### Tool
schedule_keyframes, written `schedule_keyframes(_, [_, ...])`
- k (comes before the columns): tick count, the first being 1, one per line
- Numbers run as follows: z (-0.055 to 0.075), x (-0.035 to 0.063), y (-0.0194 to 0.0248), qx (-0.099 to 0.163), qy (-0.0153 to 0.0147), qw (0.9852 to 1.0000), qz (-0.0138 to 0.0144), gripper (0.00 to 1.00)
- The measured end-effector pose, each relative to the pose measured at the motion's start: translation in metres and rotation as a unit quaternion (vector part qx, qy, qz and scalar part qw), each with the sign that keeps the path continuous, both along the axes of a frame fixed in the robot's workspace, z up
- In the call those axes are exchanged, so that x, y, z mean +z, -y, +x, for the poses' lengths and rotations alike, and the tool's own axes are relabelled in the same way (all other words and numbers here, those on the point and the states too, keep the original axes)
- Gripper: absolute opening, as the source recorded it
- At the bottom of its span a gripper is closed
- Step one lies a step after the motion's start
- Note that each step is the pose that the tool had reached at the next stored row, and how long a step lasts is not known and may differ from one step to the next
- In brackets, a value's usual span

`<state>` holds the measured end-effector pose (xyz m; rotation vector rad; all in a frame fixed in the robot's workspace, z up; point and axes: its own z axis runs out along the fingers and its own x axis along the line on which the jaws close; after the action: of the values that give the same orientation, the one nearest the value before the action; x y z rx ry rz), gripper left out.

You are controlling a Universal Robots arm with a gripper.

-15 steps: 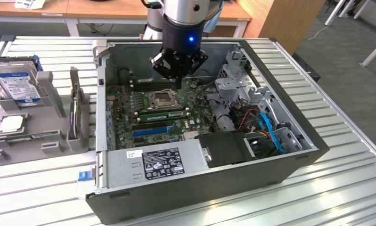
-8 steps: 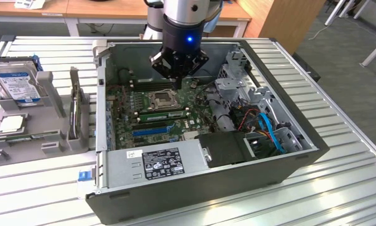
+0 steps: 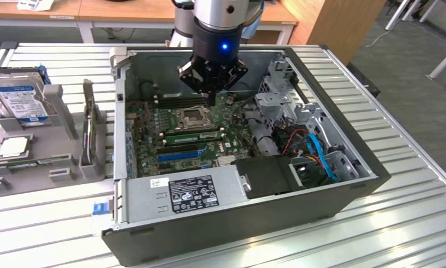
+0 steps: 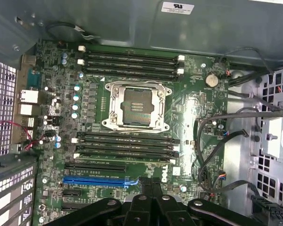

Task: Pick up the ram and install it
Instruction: 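Press down the ram until it locks into place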

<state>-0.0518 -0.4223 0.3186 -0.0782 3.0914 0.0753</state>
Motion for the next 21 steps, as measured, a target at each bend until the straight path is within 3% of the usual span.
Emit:
schedule_keyframes(3, [0.001, 0.0000, 0.0000, 0.000, -0.0026, 1.0000, 0.0000, 0.10])
schedule_keyframes(6, [0.004, 0.0000, 0.0000, -0.001, -0.0084, 1.0000, 0.0000, 0.10])
schedule_keyframes(15, [0.014, 0.0000, 0.0000, -0.001, -0.0354, 0.9994, 0.0000, 0.10])
schedule_keyframes(17, [0.014, 0.0001, 0.0001, -0.001, -0.0369, 0.9993, -0.0001, 0.10])
schedule_keyframes(21, [0.014, 0.0001, 0.0000, -0.001, -0.0369, 0.9993, -0.0001, 0.10])
